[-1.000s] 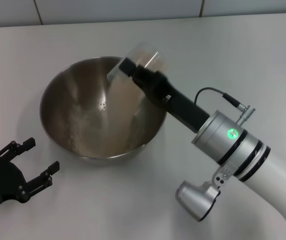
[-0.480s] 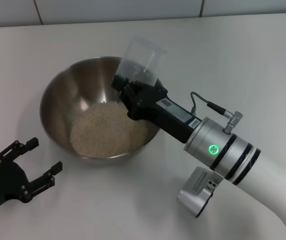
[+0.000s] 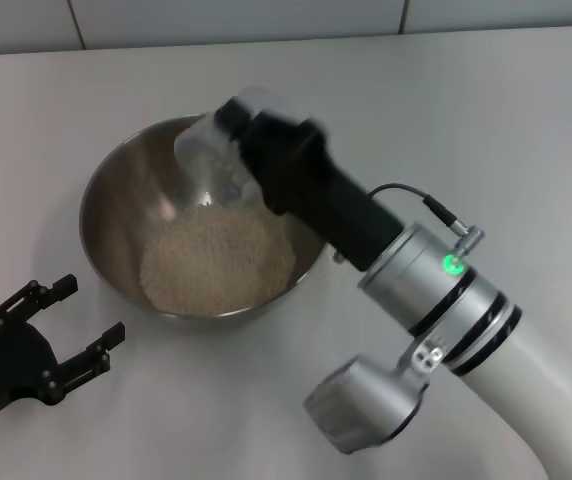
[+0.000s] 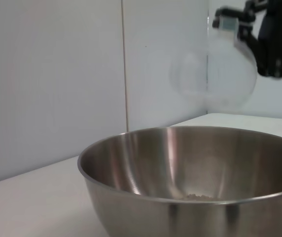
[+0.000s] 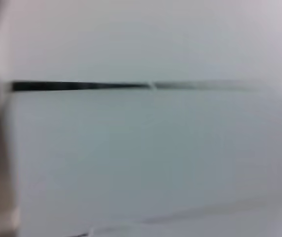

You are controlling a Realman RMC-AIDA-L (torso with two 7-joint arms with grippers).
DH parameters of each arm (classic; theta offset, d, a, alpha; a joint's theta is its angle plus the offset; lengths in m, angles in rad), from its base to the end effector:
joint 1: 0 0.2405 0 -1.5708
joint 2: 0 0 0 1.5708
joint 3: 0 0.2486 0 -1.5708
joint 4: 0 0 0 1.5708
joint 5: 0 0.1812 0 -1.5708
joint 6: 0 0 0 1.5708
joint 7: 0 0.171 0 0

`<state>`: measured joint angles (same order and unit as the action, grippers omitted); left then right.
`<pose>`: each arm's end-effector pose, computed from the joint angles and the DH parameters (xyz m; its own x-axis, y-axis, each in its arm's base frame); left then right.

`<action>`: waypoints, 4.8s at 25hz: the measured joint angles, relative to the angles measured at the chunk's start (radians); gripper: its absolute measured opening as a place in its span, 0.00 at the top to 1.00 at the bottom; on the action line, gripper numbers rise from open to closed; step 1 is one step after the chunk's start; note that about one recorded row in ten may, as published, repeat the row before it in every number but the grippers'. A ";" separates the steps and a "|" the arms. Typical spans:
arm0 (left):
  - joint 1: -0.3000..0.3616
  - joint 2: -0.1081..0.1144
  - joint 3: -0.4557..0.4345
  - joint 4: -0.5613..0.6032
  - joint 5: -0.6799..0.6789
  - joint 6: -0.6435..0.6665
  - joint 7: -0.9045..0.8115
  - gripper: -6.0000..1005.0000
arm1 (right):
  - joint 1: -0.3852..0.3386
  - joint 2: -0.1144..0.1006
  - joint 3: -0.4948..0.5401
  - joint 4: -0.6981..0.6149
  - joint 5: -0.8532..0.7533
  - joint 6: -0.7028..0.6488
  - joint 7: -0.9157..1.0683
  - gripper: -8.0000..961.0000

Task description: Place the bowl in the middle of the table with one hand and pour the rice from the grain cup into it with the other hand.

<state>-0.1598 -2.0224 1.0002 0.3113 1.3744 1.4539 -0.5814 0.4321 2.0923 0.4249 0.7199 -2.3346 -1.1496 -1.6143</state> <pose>-0.3164 0.2215 -0.0280 0.8210 0.0972 0.5626 0.4354 -0.7440 -0.5069 0.1221 0.2814 -0.0966 0.5345 0.6987 0.4754 0.5409 0.1494 -0.8277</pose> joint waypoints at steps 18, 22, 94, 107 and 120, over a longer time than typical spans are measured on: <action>-0.003 -0.003 0.000 0.008 0.000 0.000 -0.009 0.21 | -0.087 0.000 0.157 -0.175 0.228 -0.077 1.280 0.98; -0.003 -0.005 0.000 0.008 0.000 0.000 -0.009 0.21 | -0.057 0.000 0.143 -0.269 0.240 -0.030 1.393 0.98; 0.008 0.001 0.002 0.002 0.000 0.025 -0.008 0.21 | -0.066 -0.015 -0.031 -0.707 -0.342 -0.316 2.026 0.14; 0.011 0.002 0.001 0.001 0.000 0.027 -0.003 0.21 | -0.061 -0.013 -0.031 -0.705 -0.345 -0.304 2.023 0.14; 0.011 0.002 -0.006 0.000 0.000 0.024 -0.007 0.21 | -0.059 -0.012 -0.031 -0.706 -0.344 -0.304 2.023 0.14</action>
<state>-0.1488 -2.0202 0.9942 0.3113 1.3745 1.4780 -0.5880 0.3726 2.0801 0.3943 0.0137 -2.6788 -1.4532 0.4092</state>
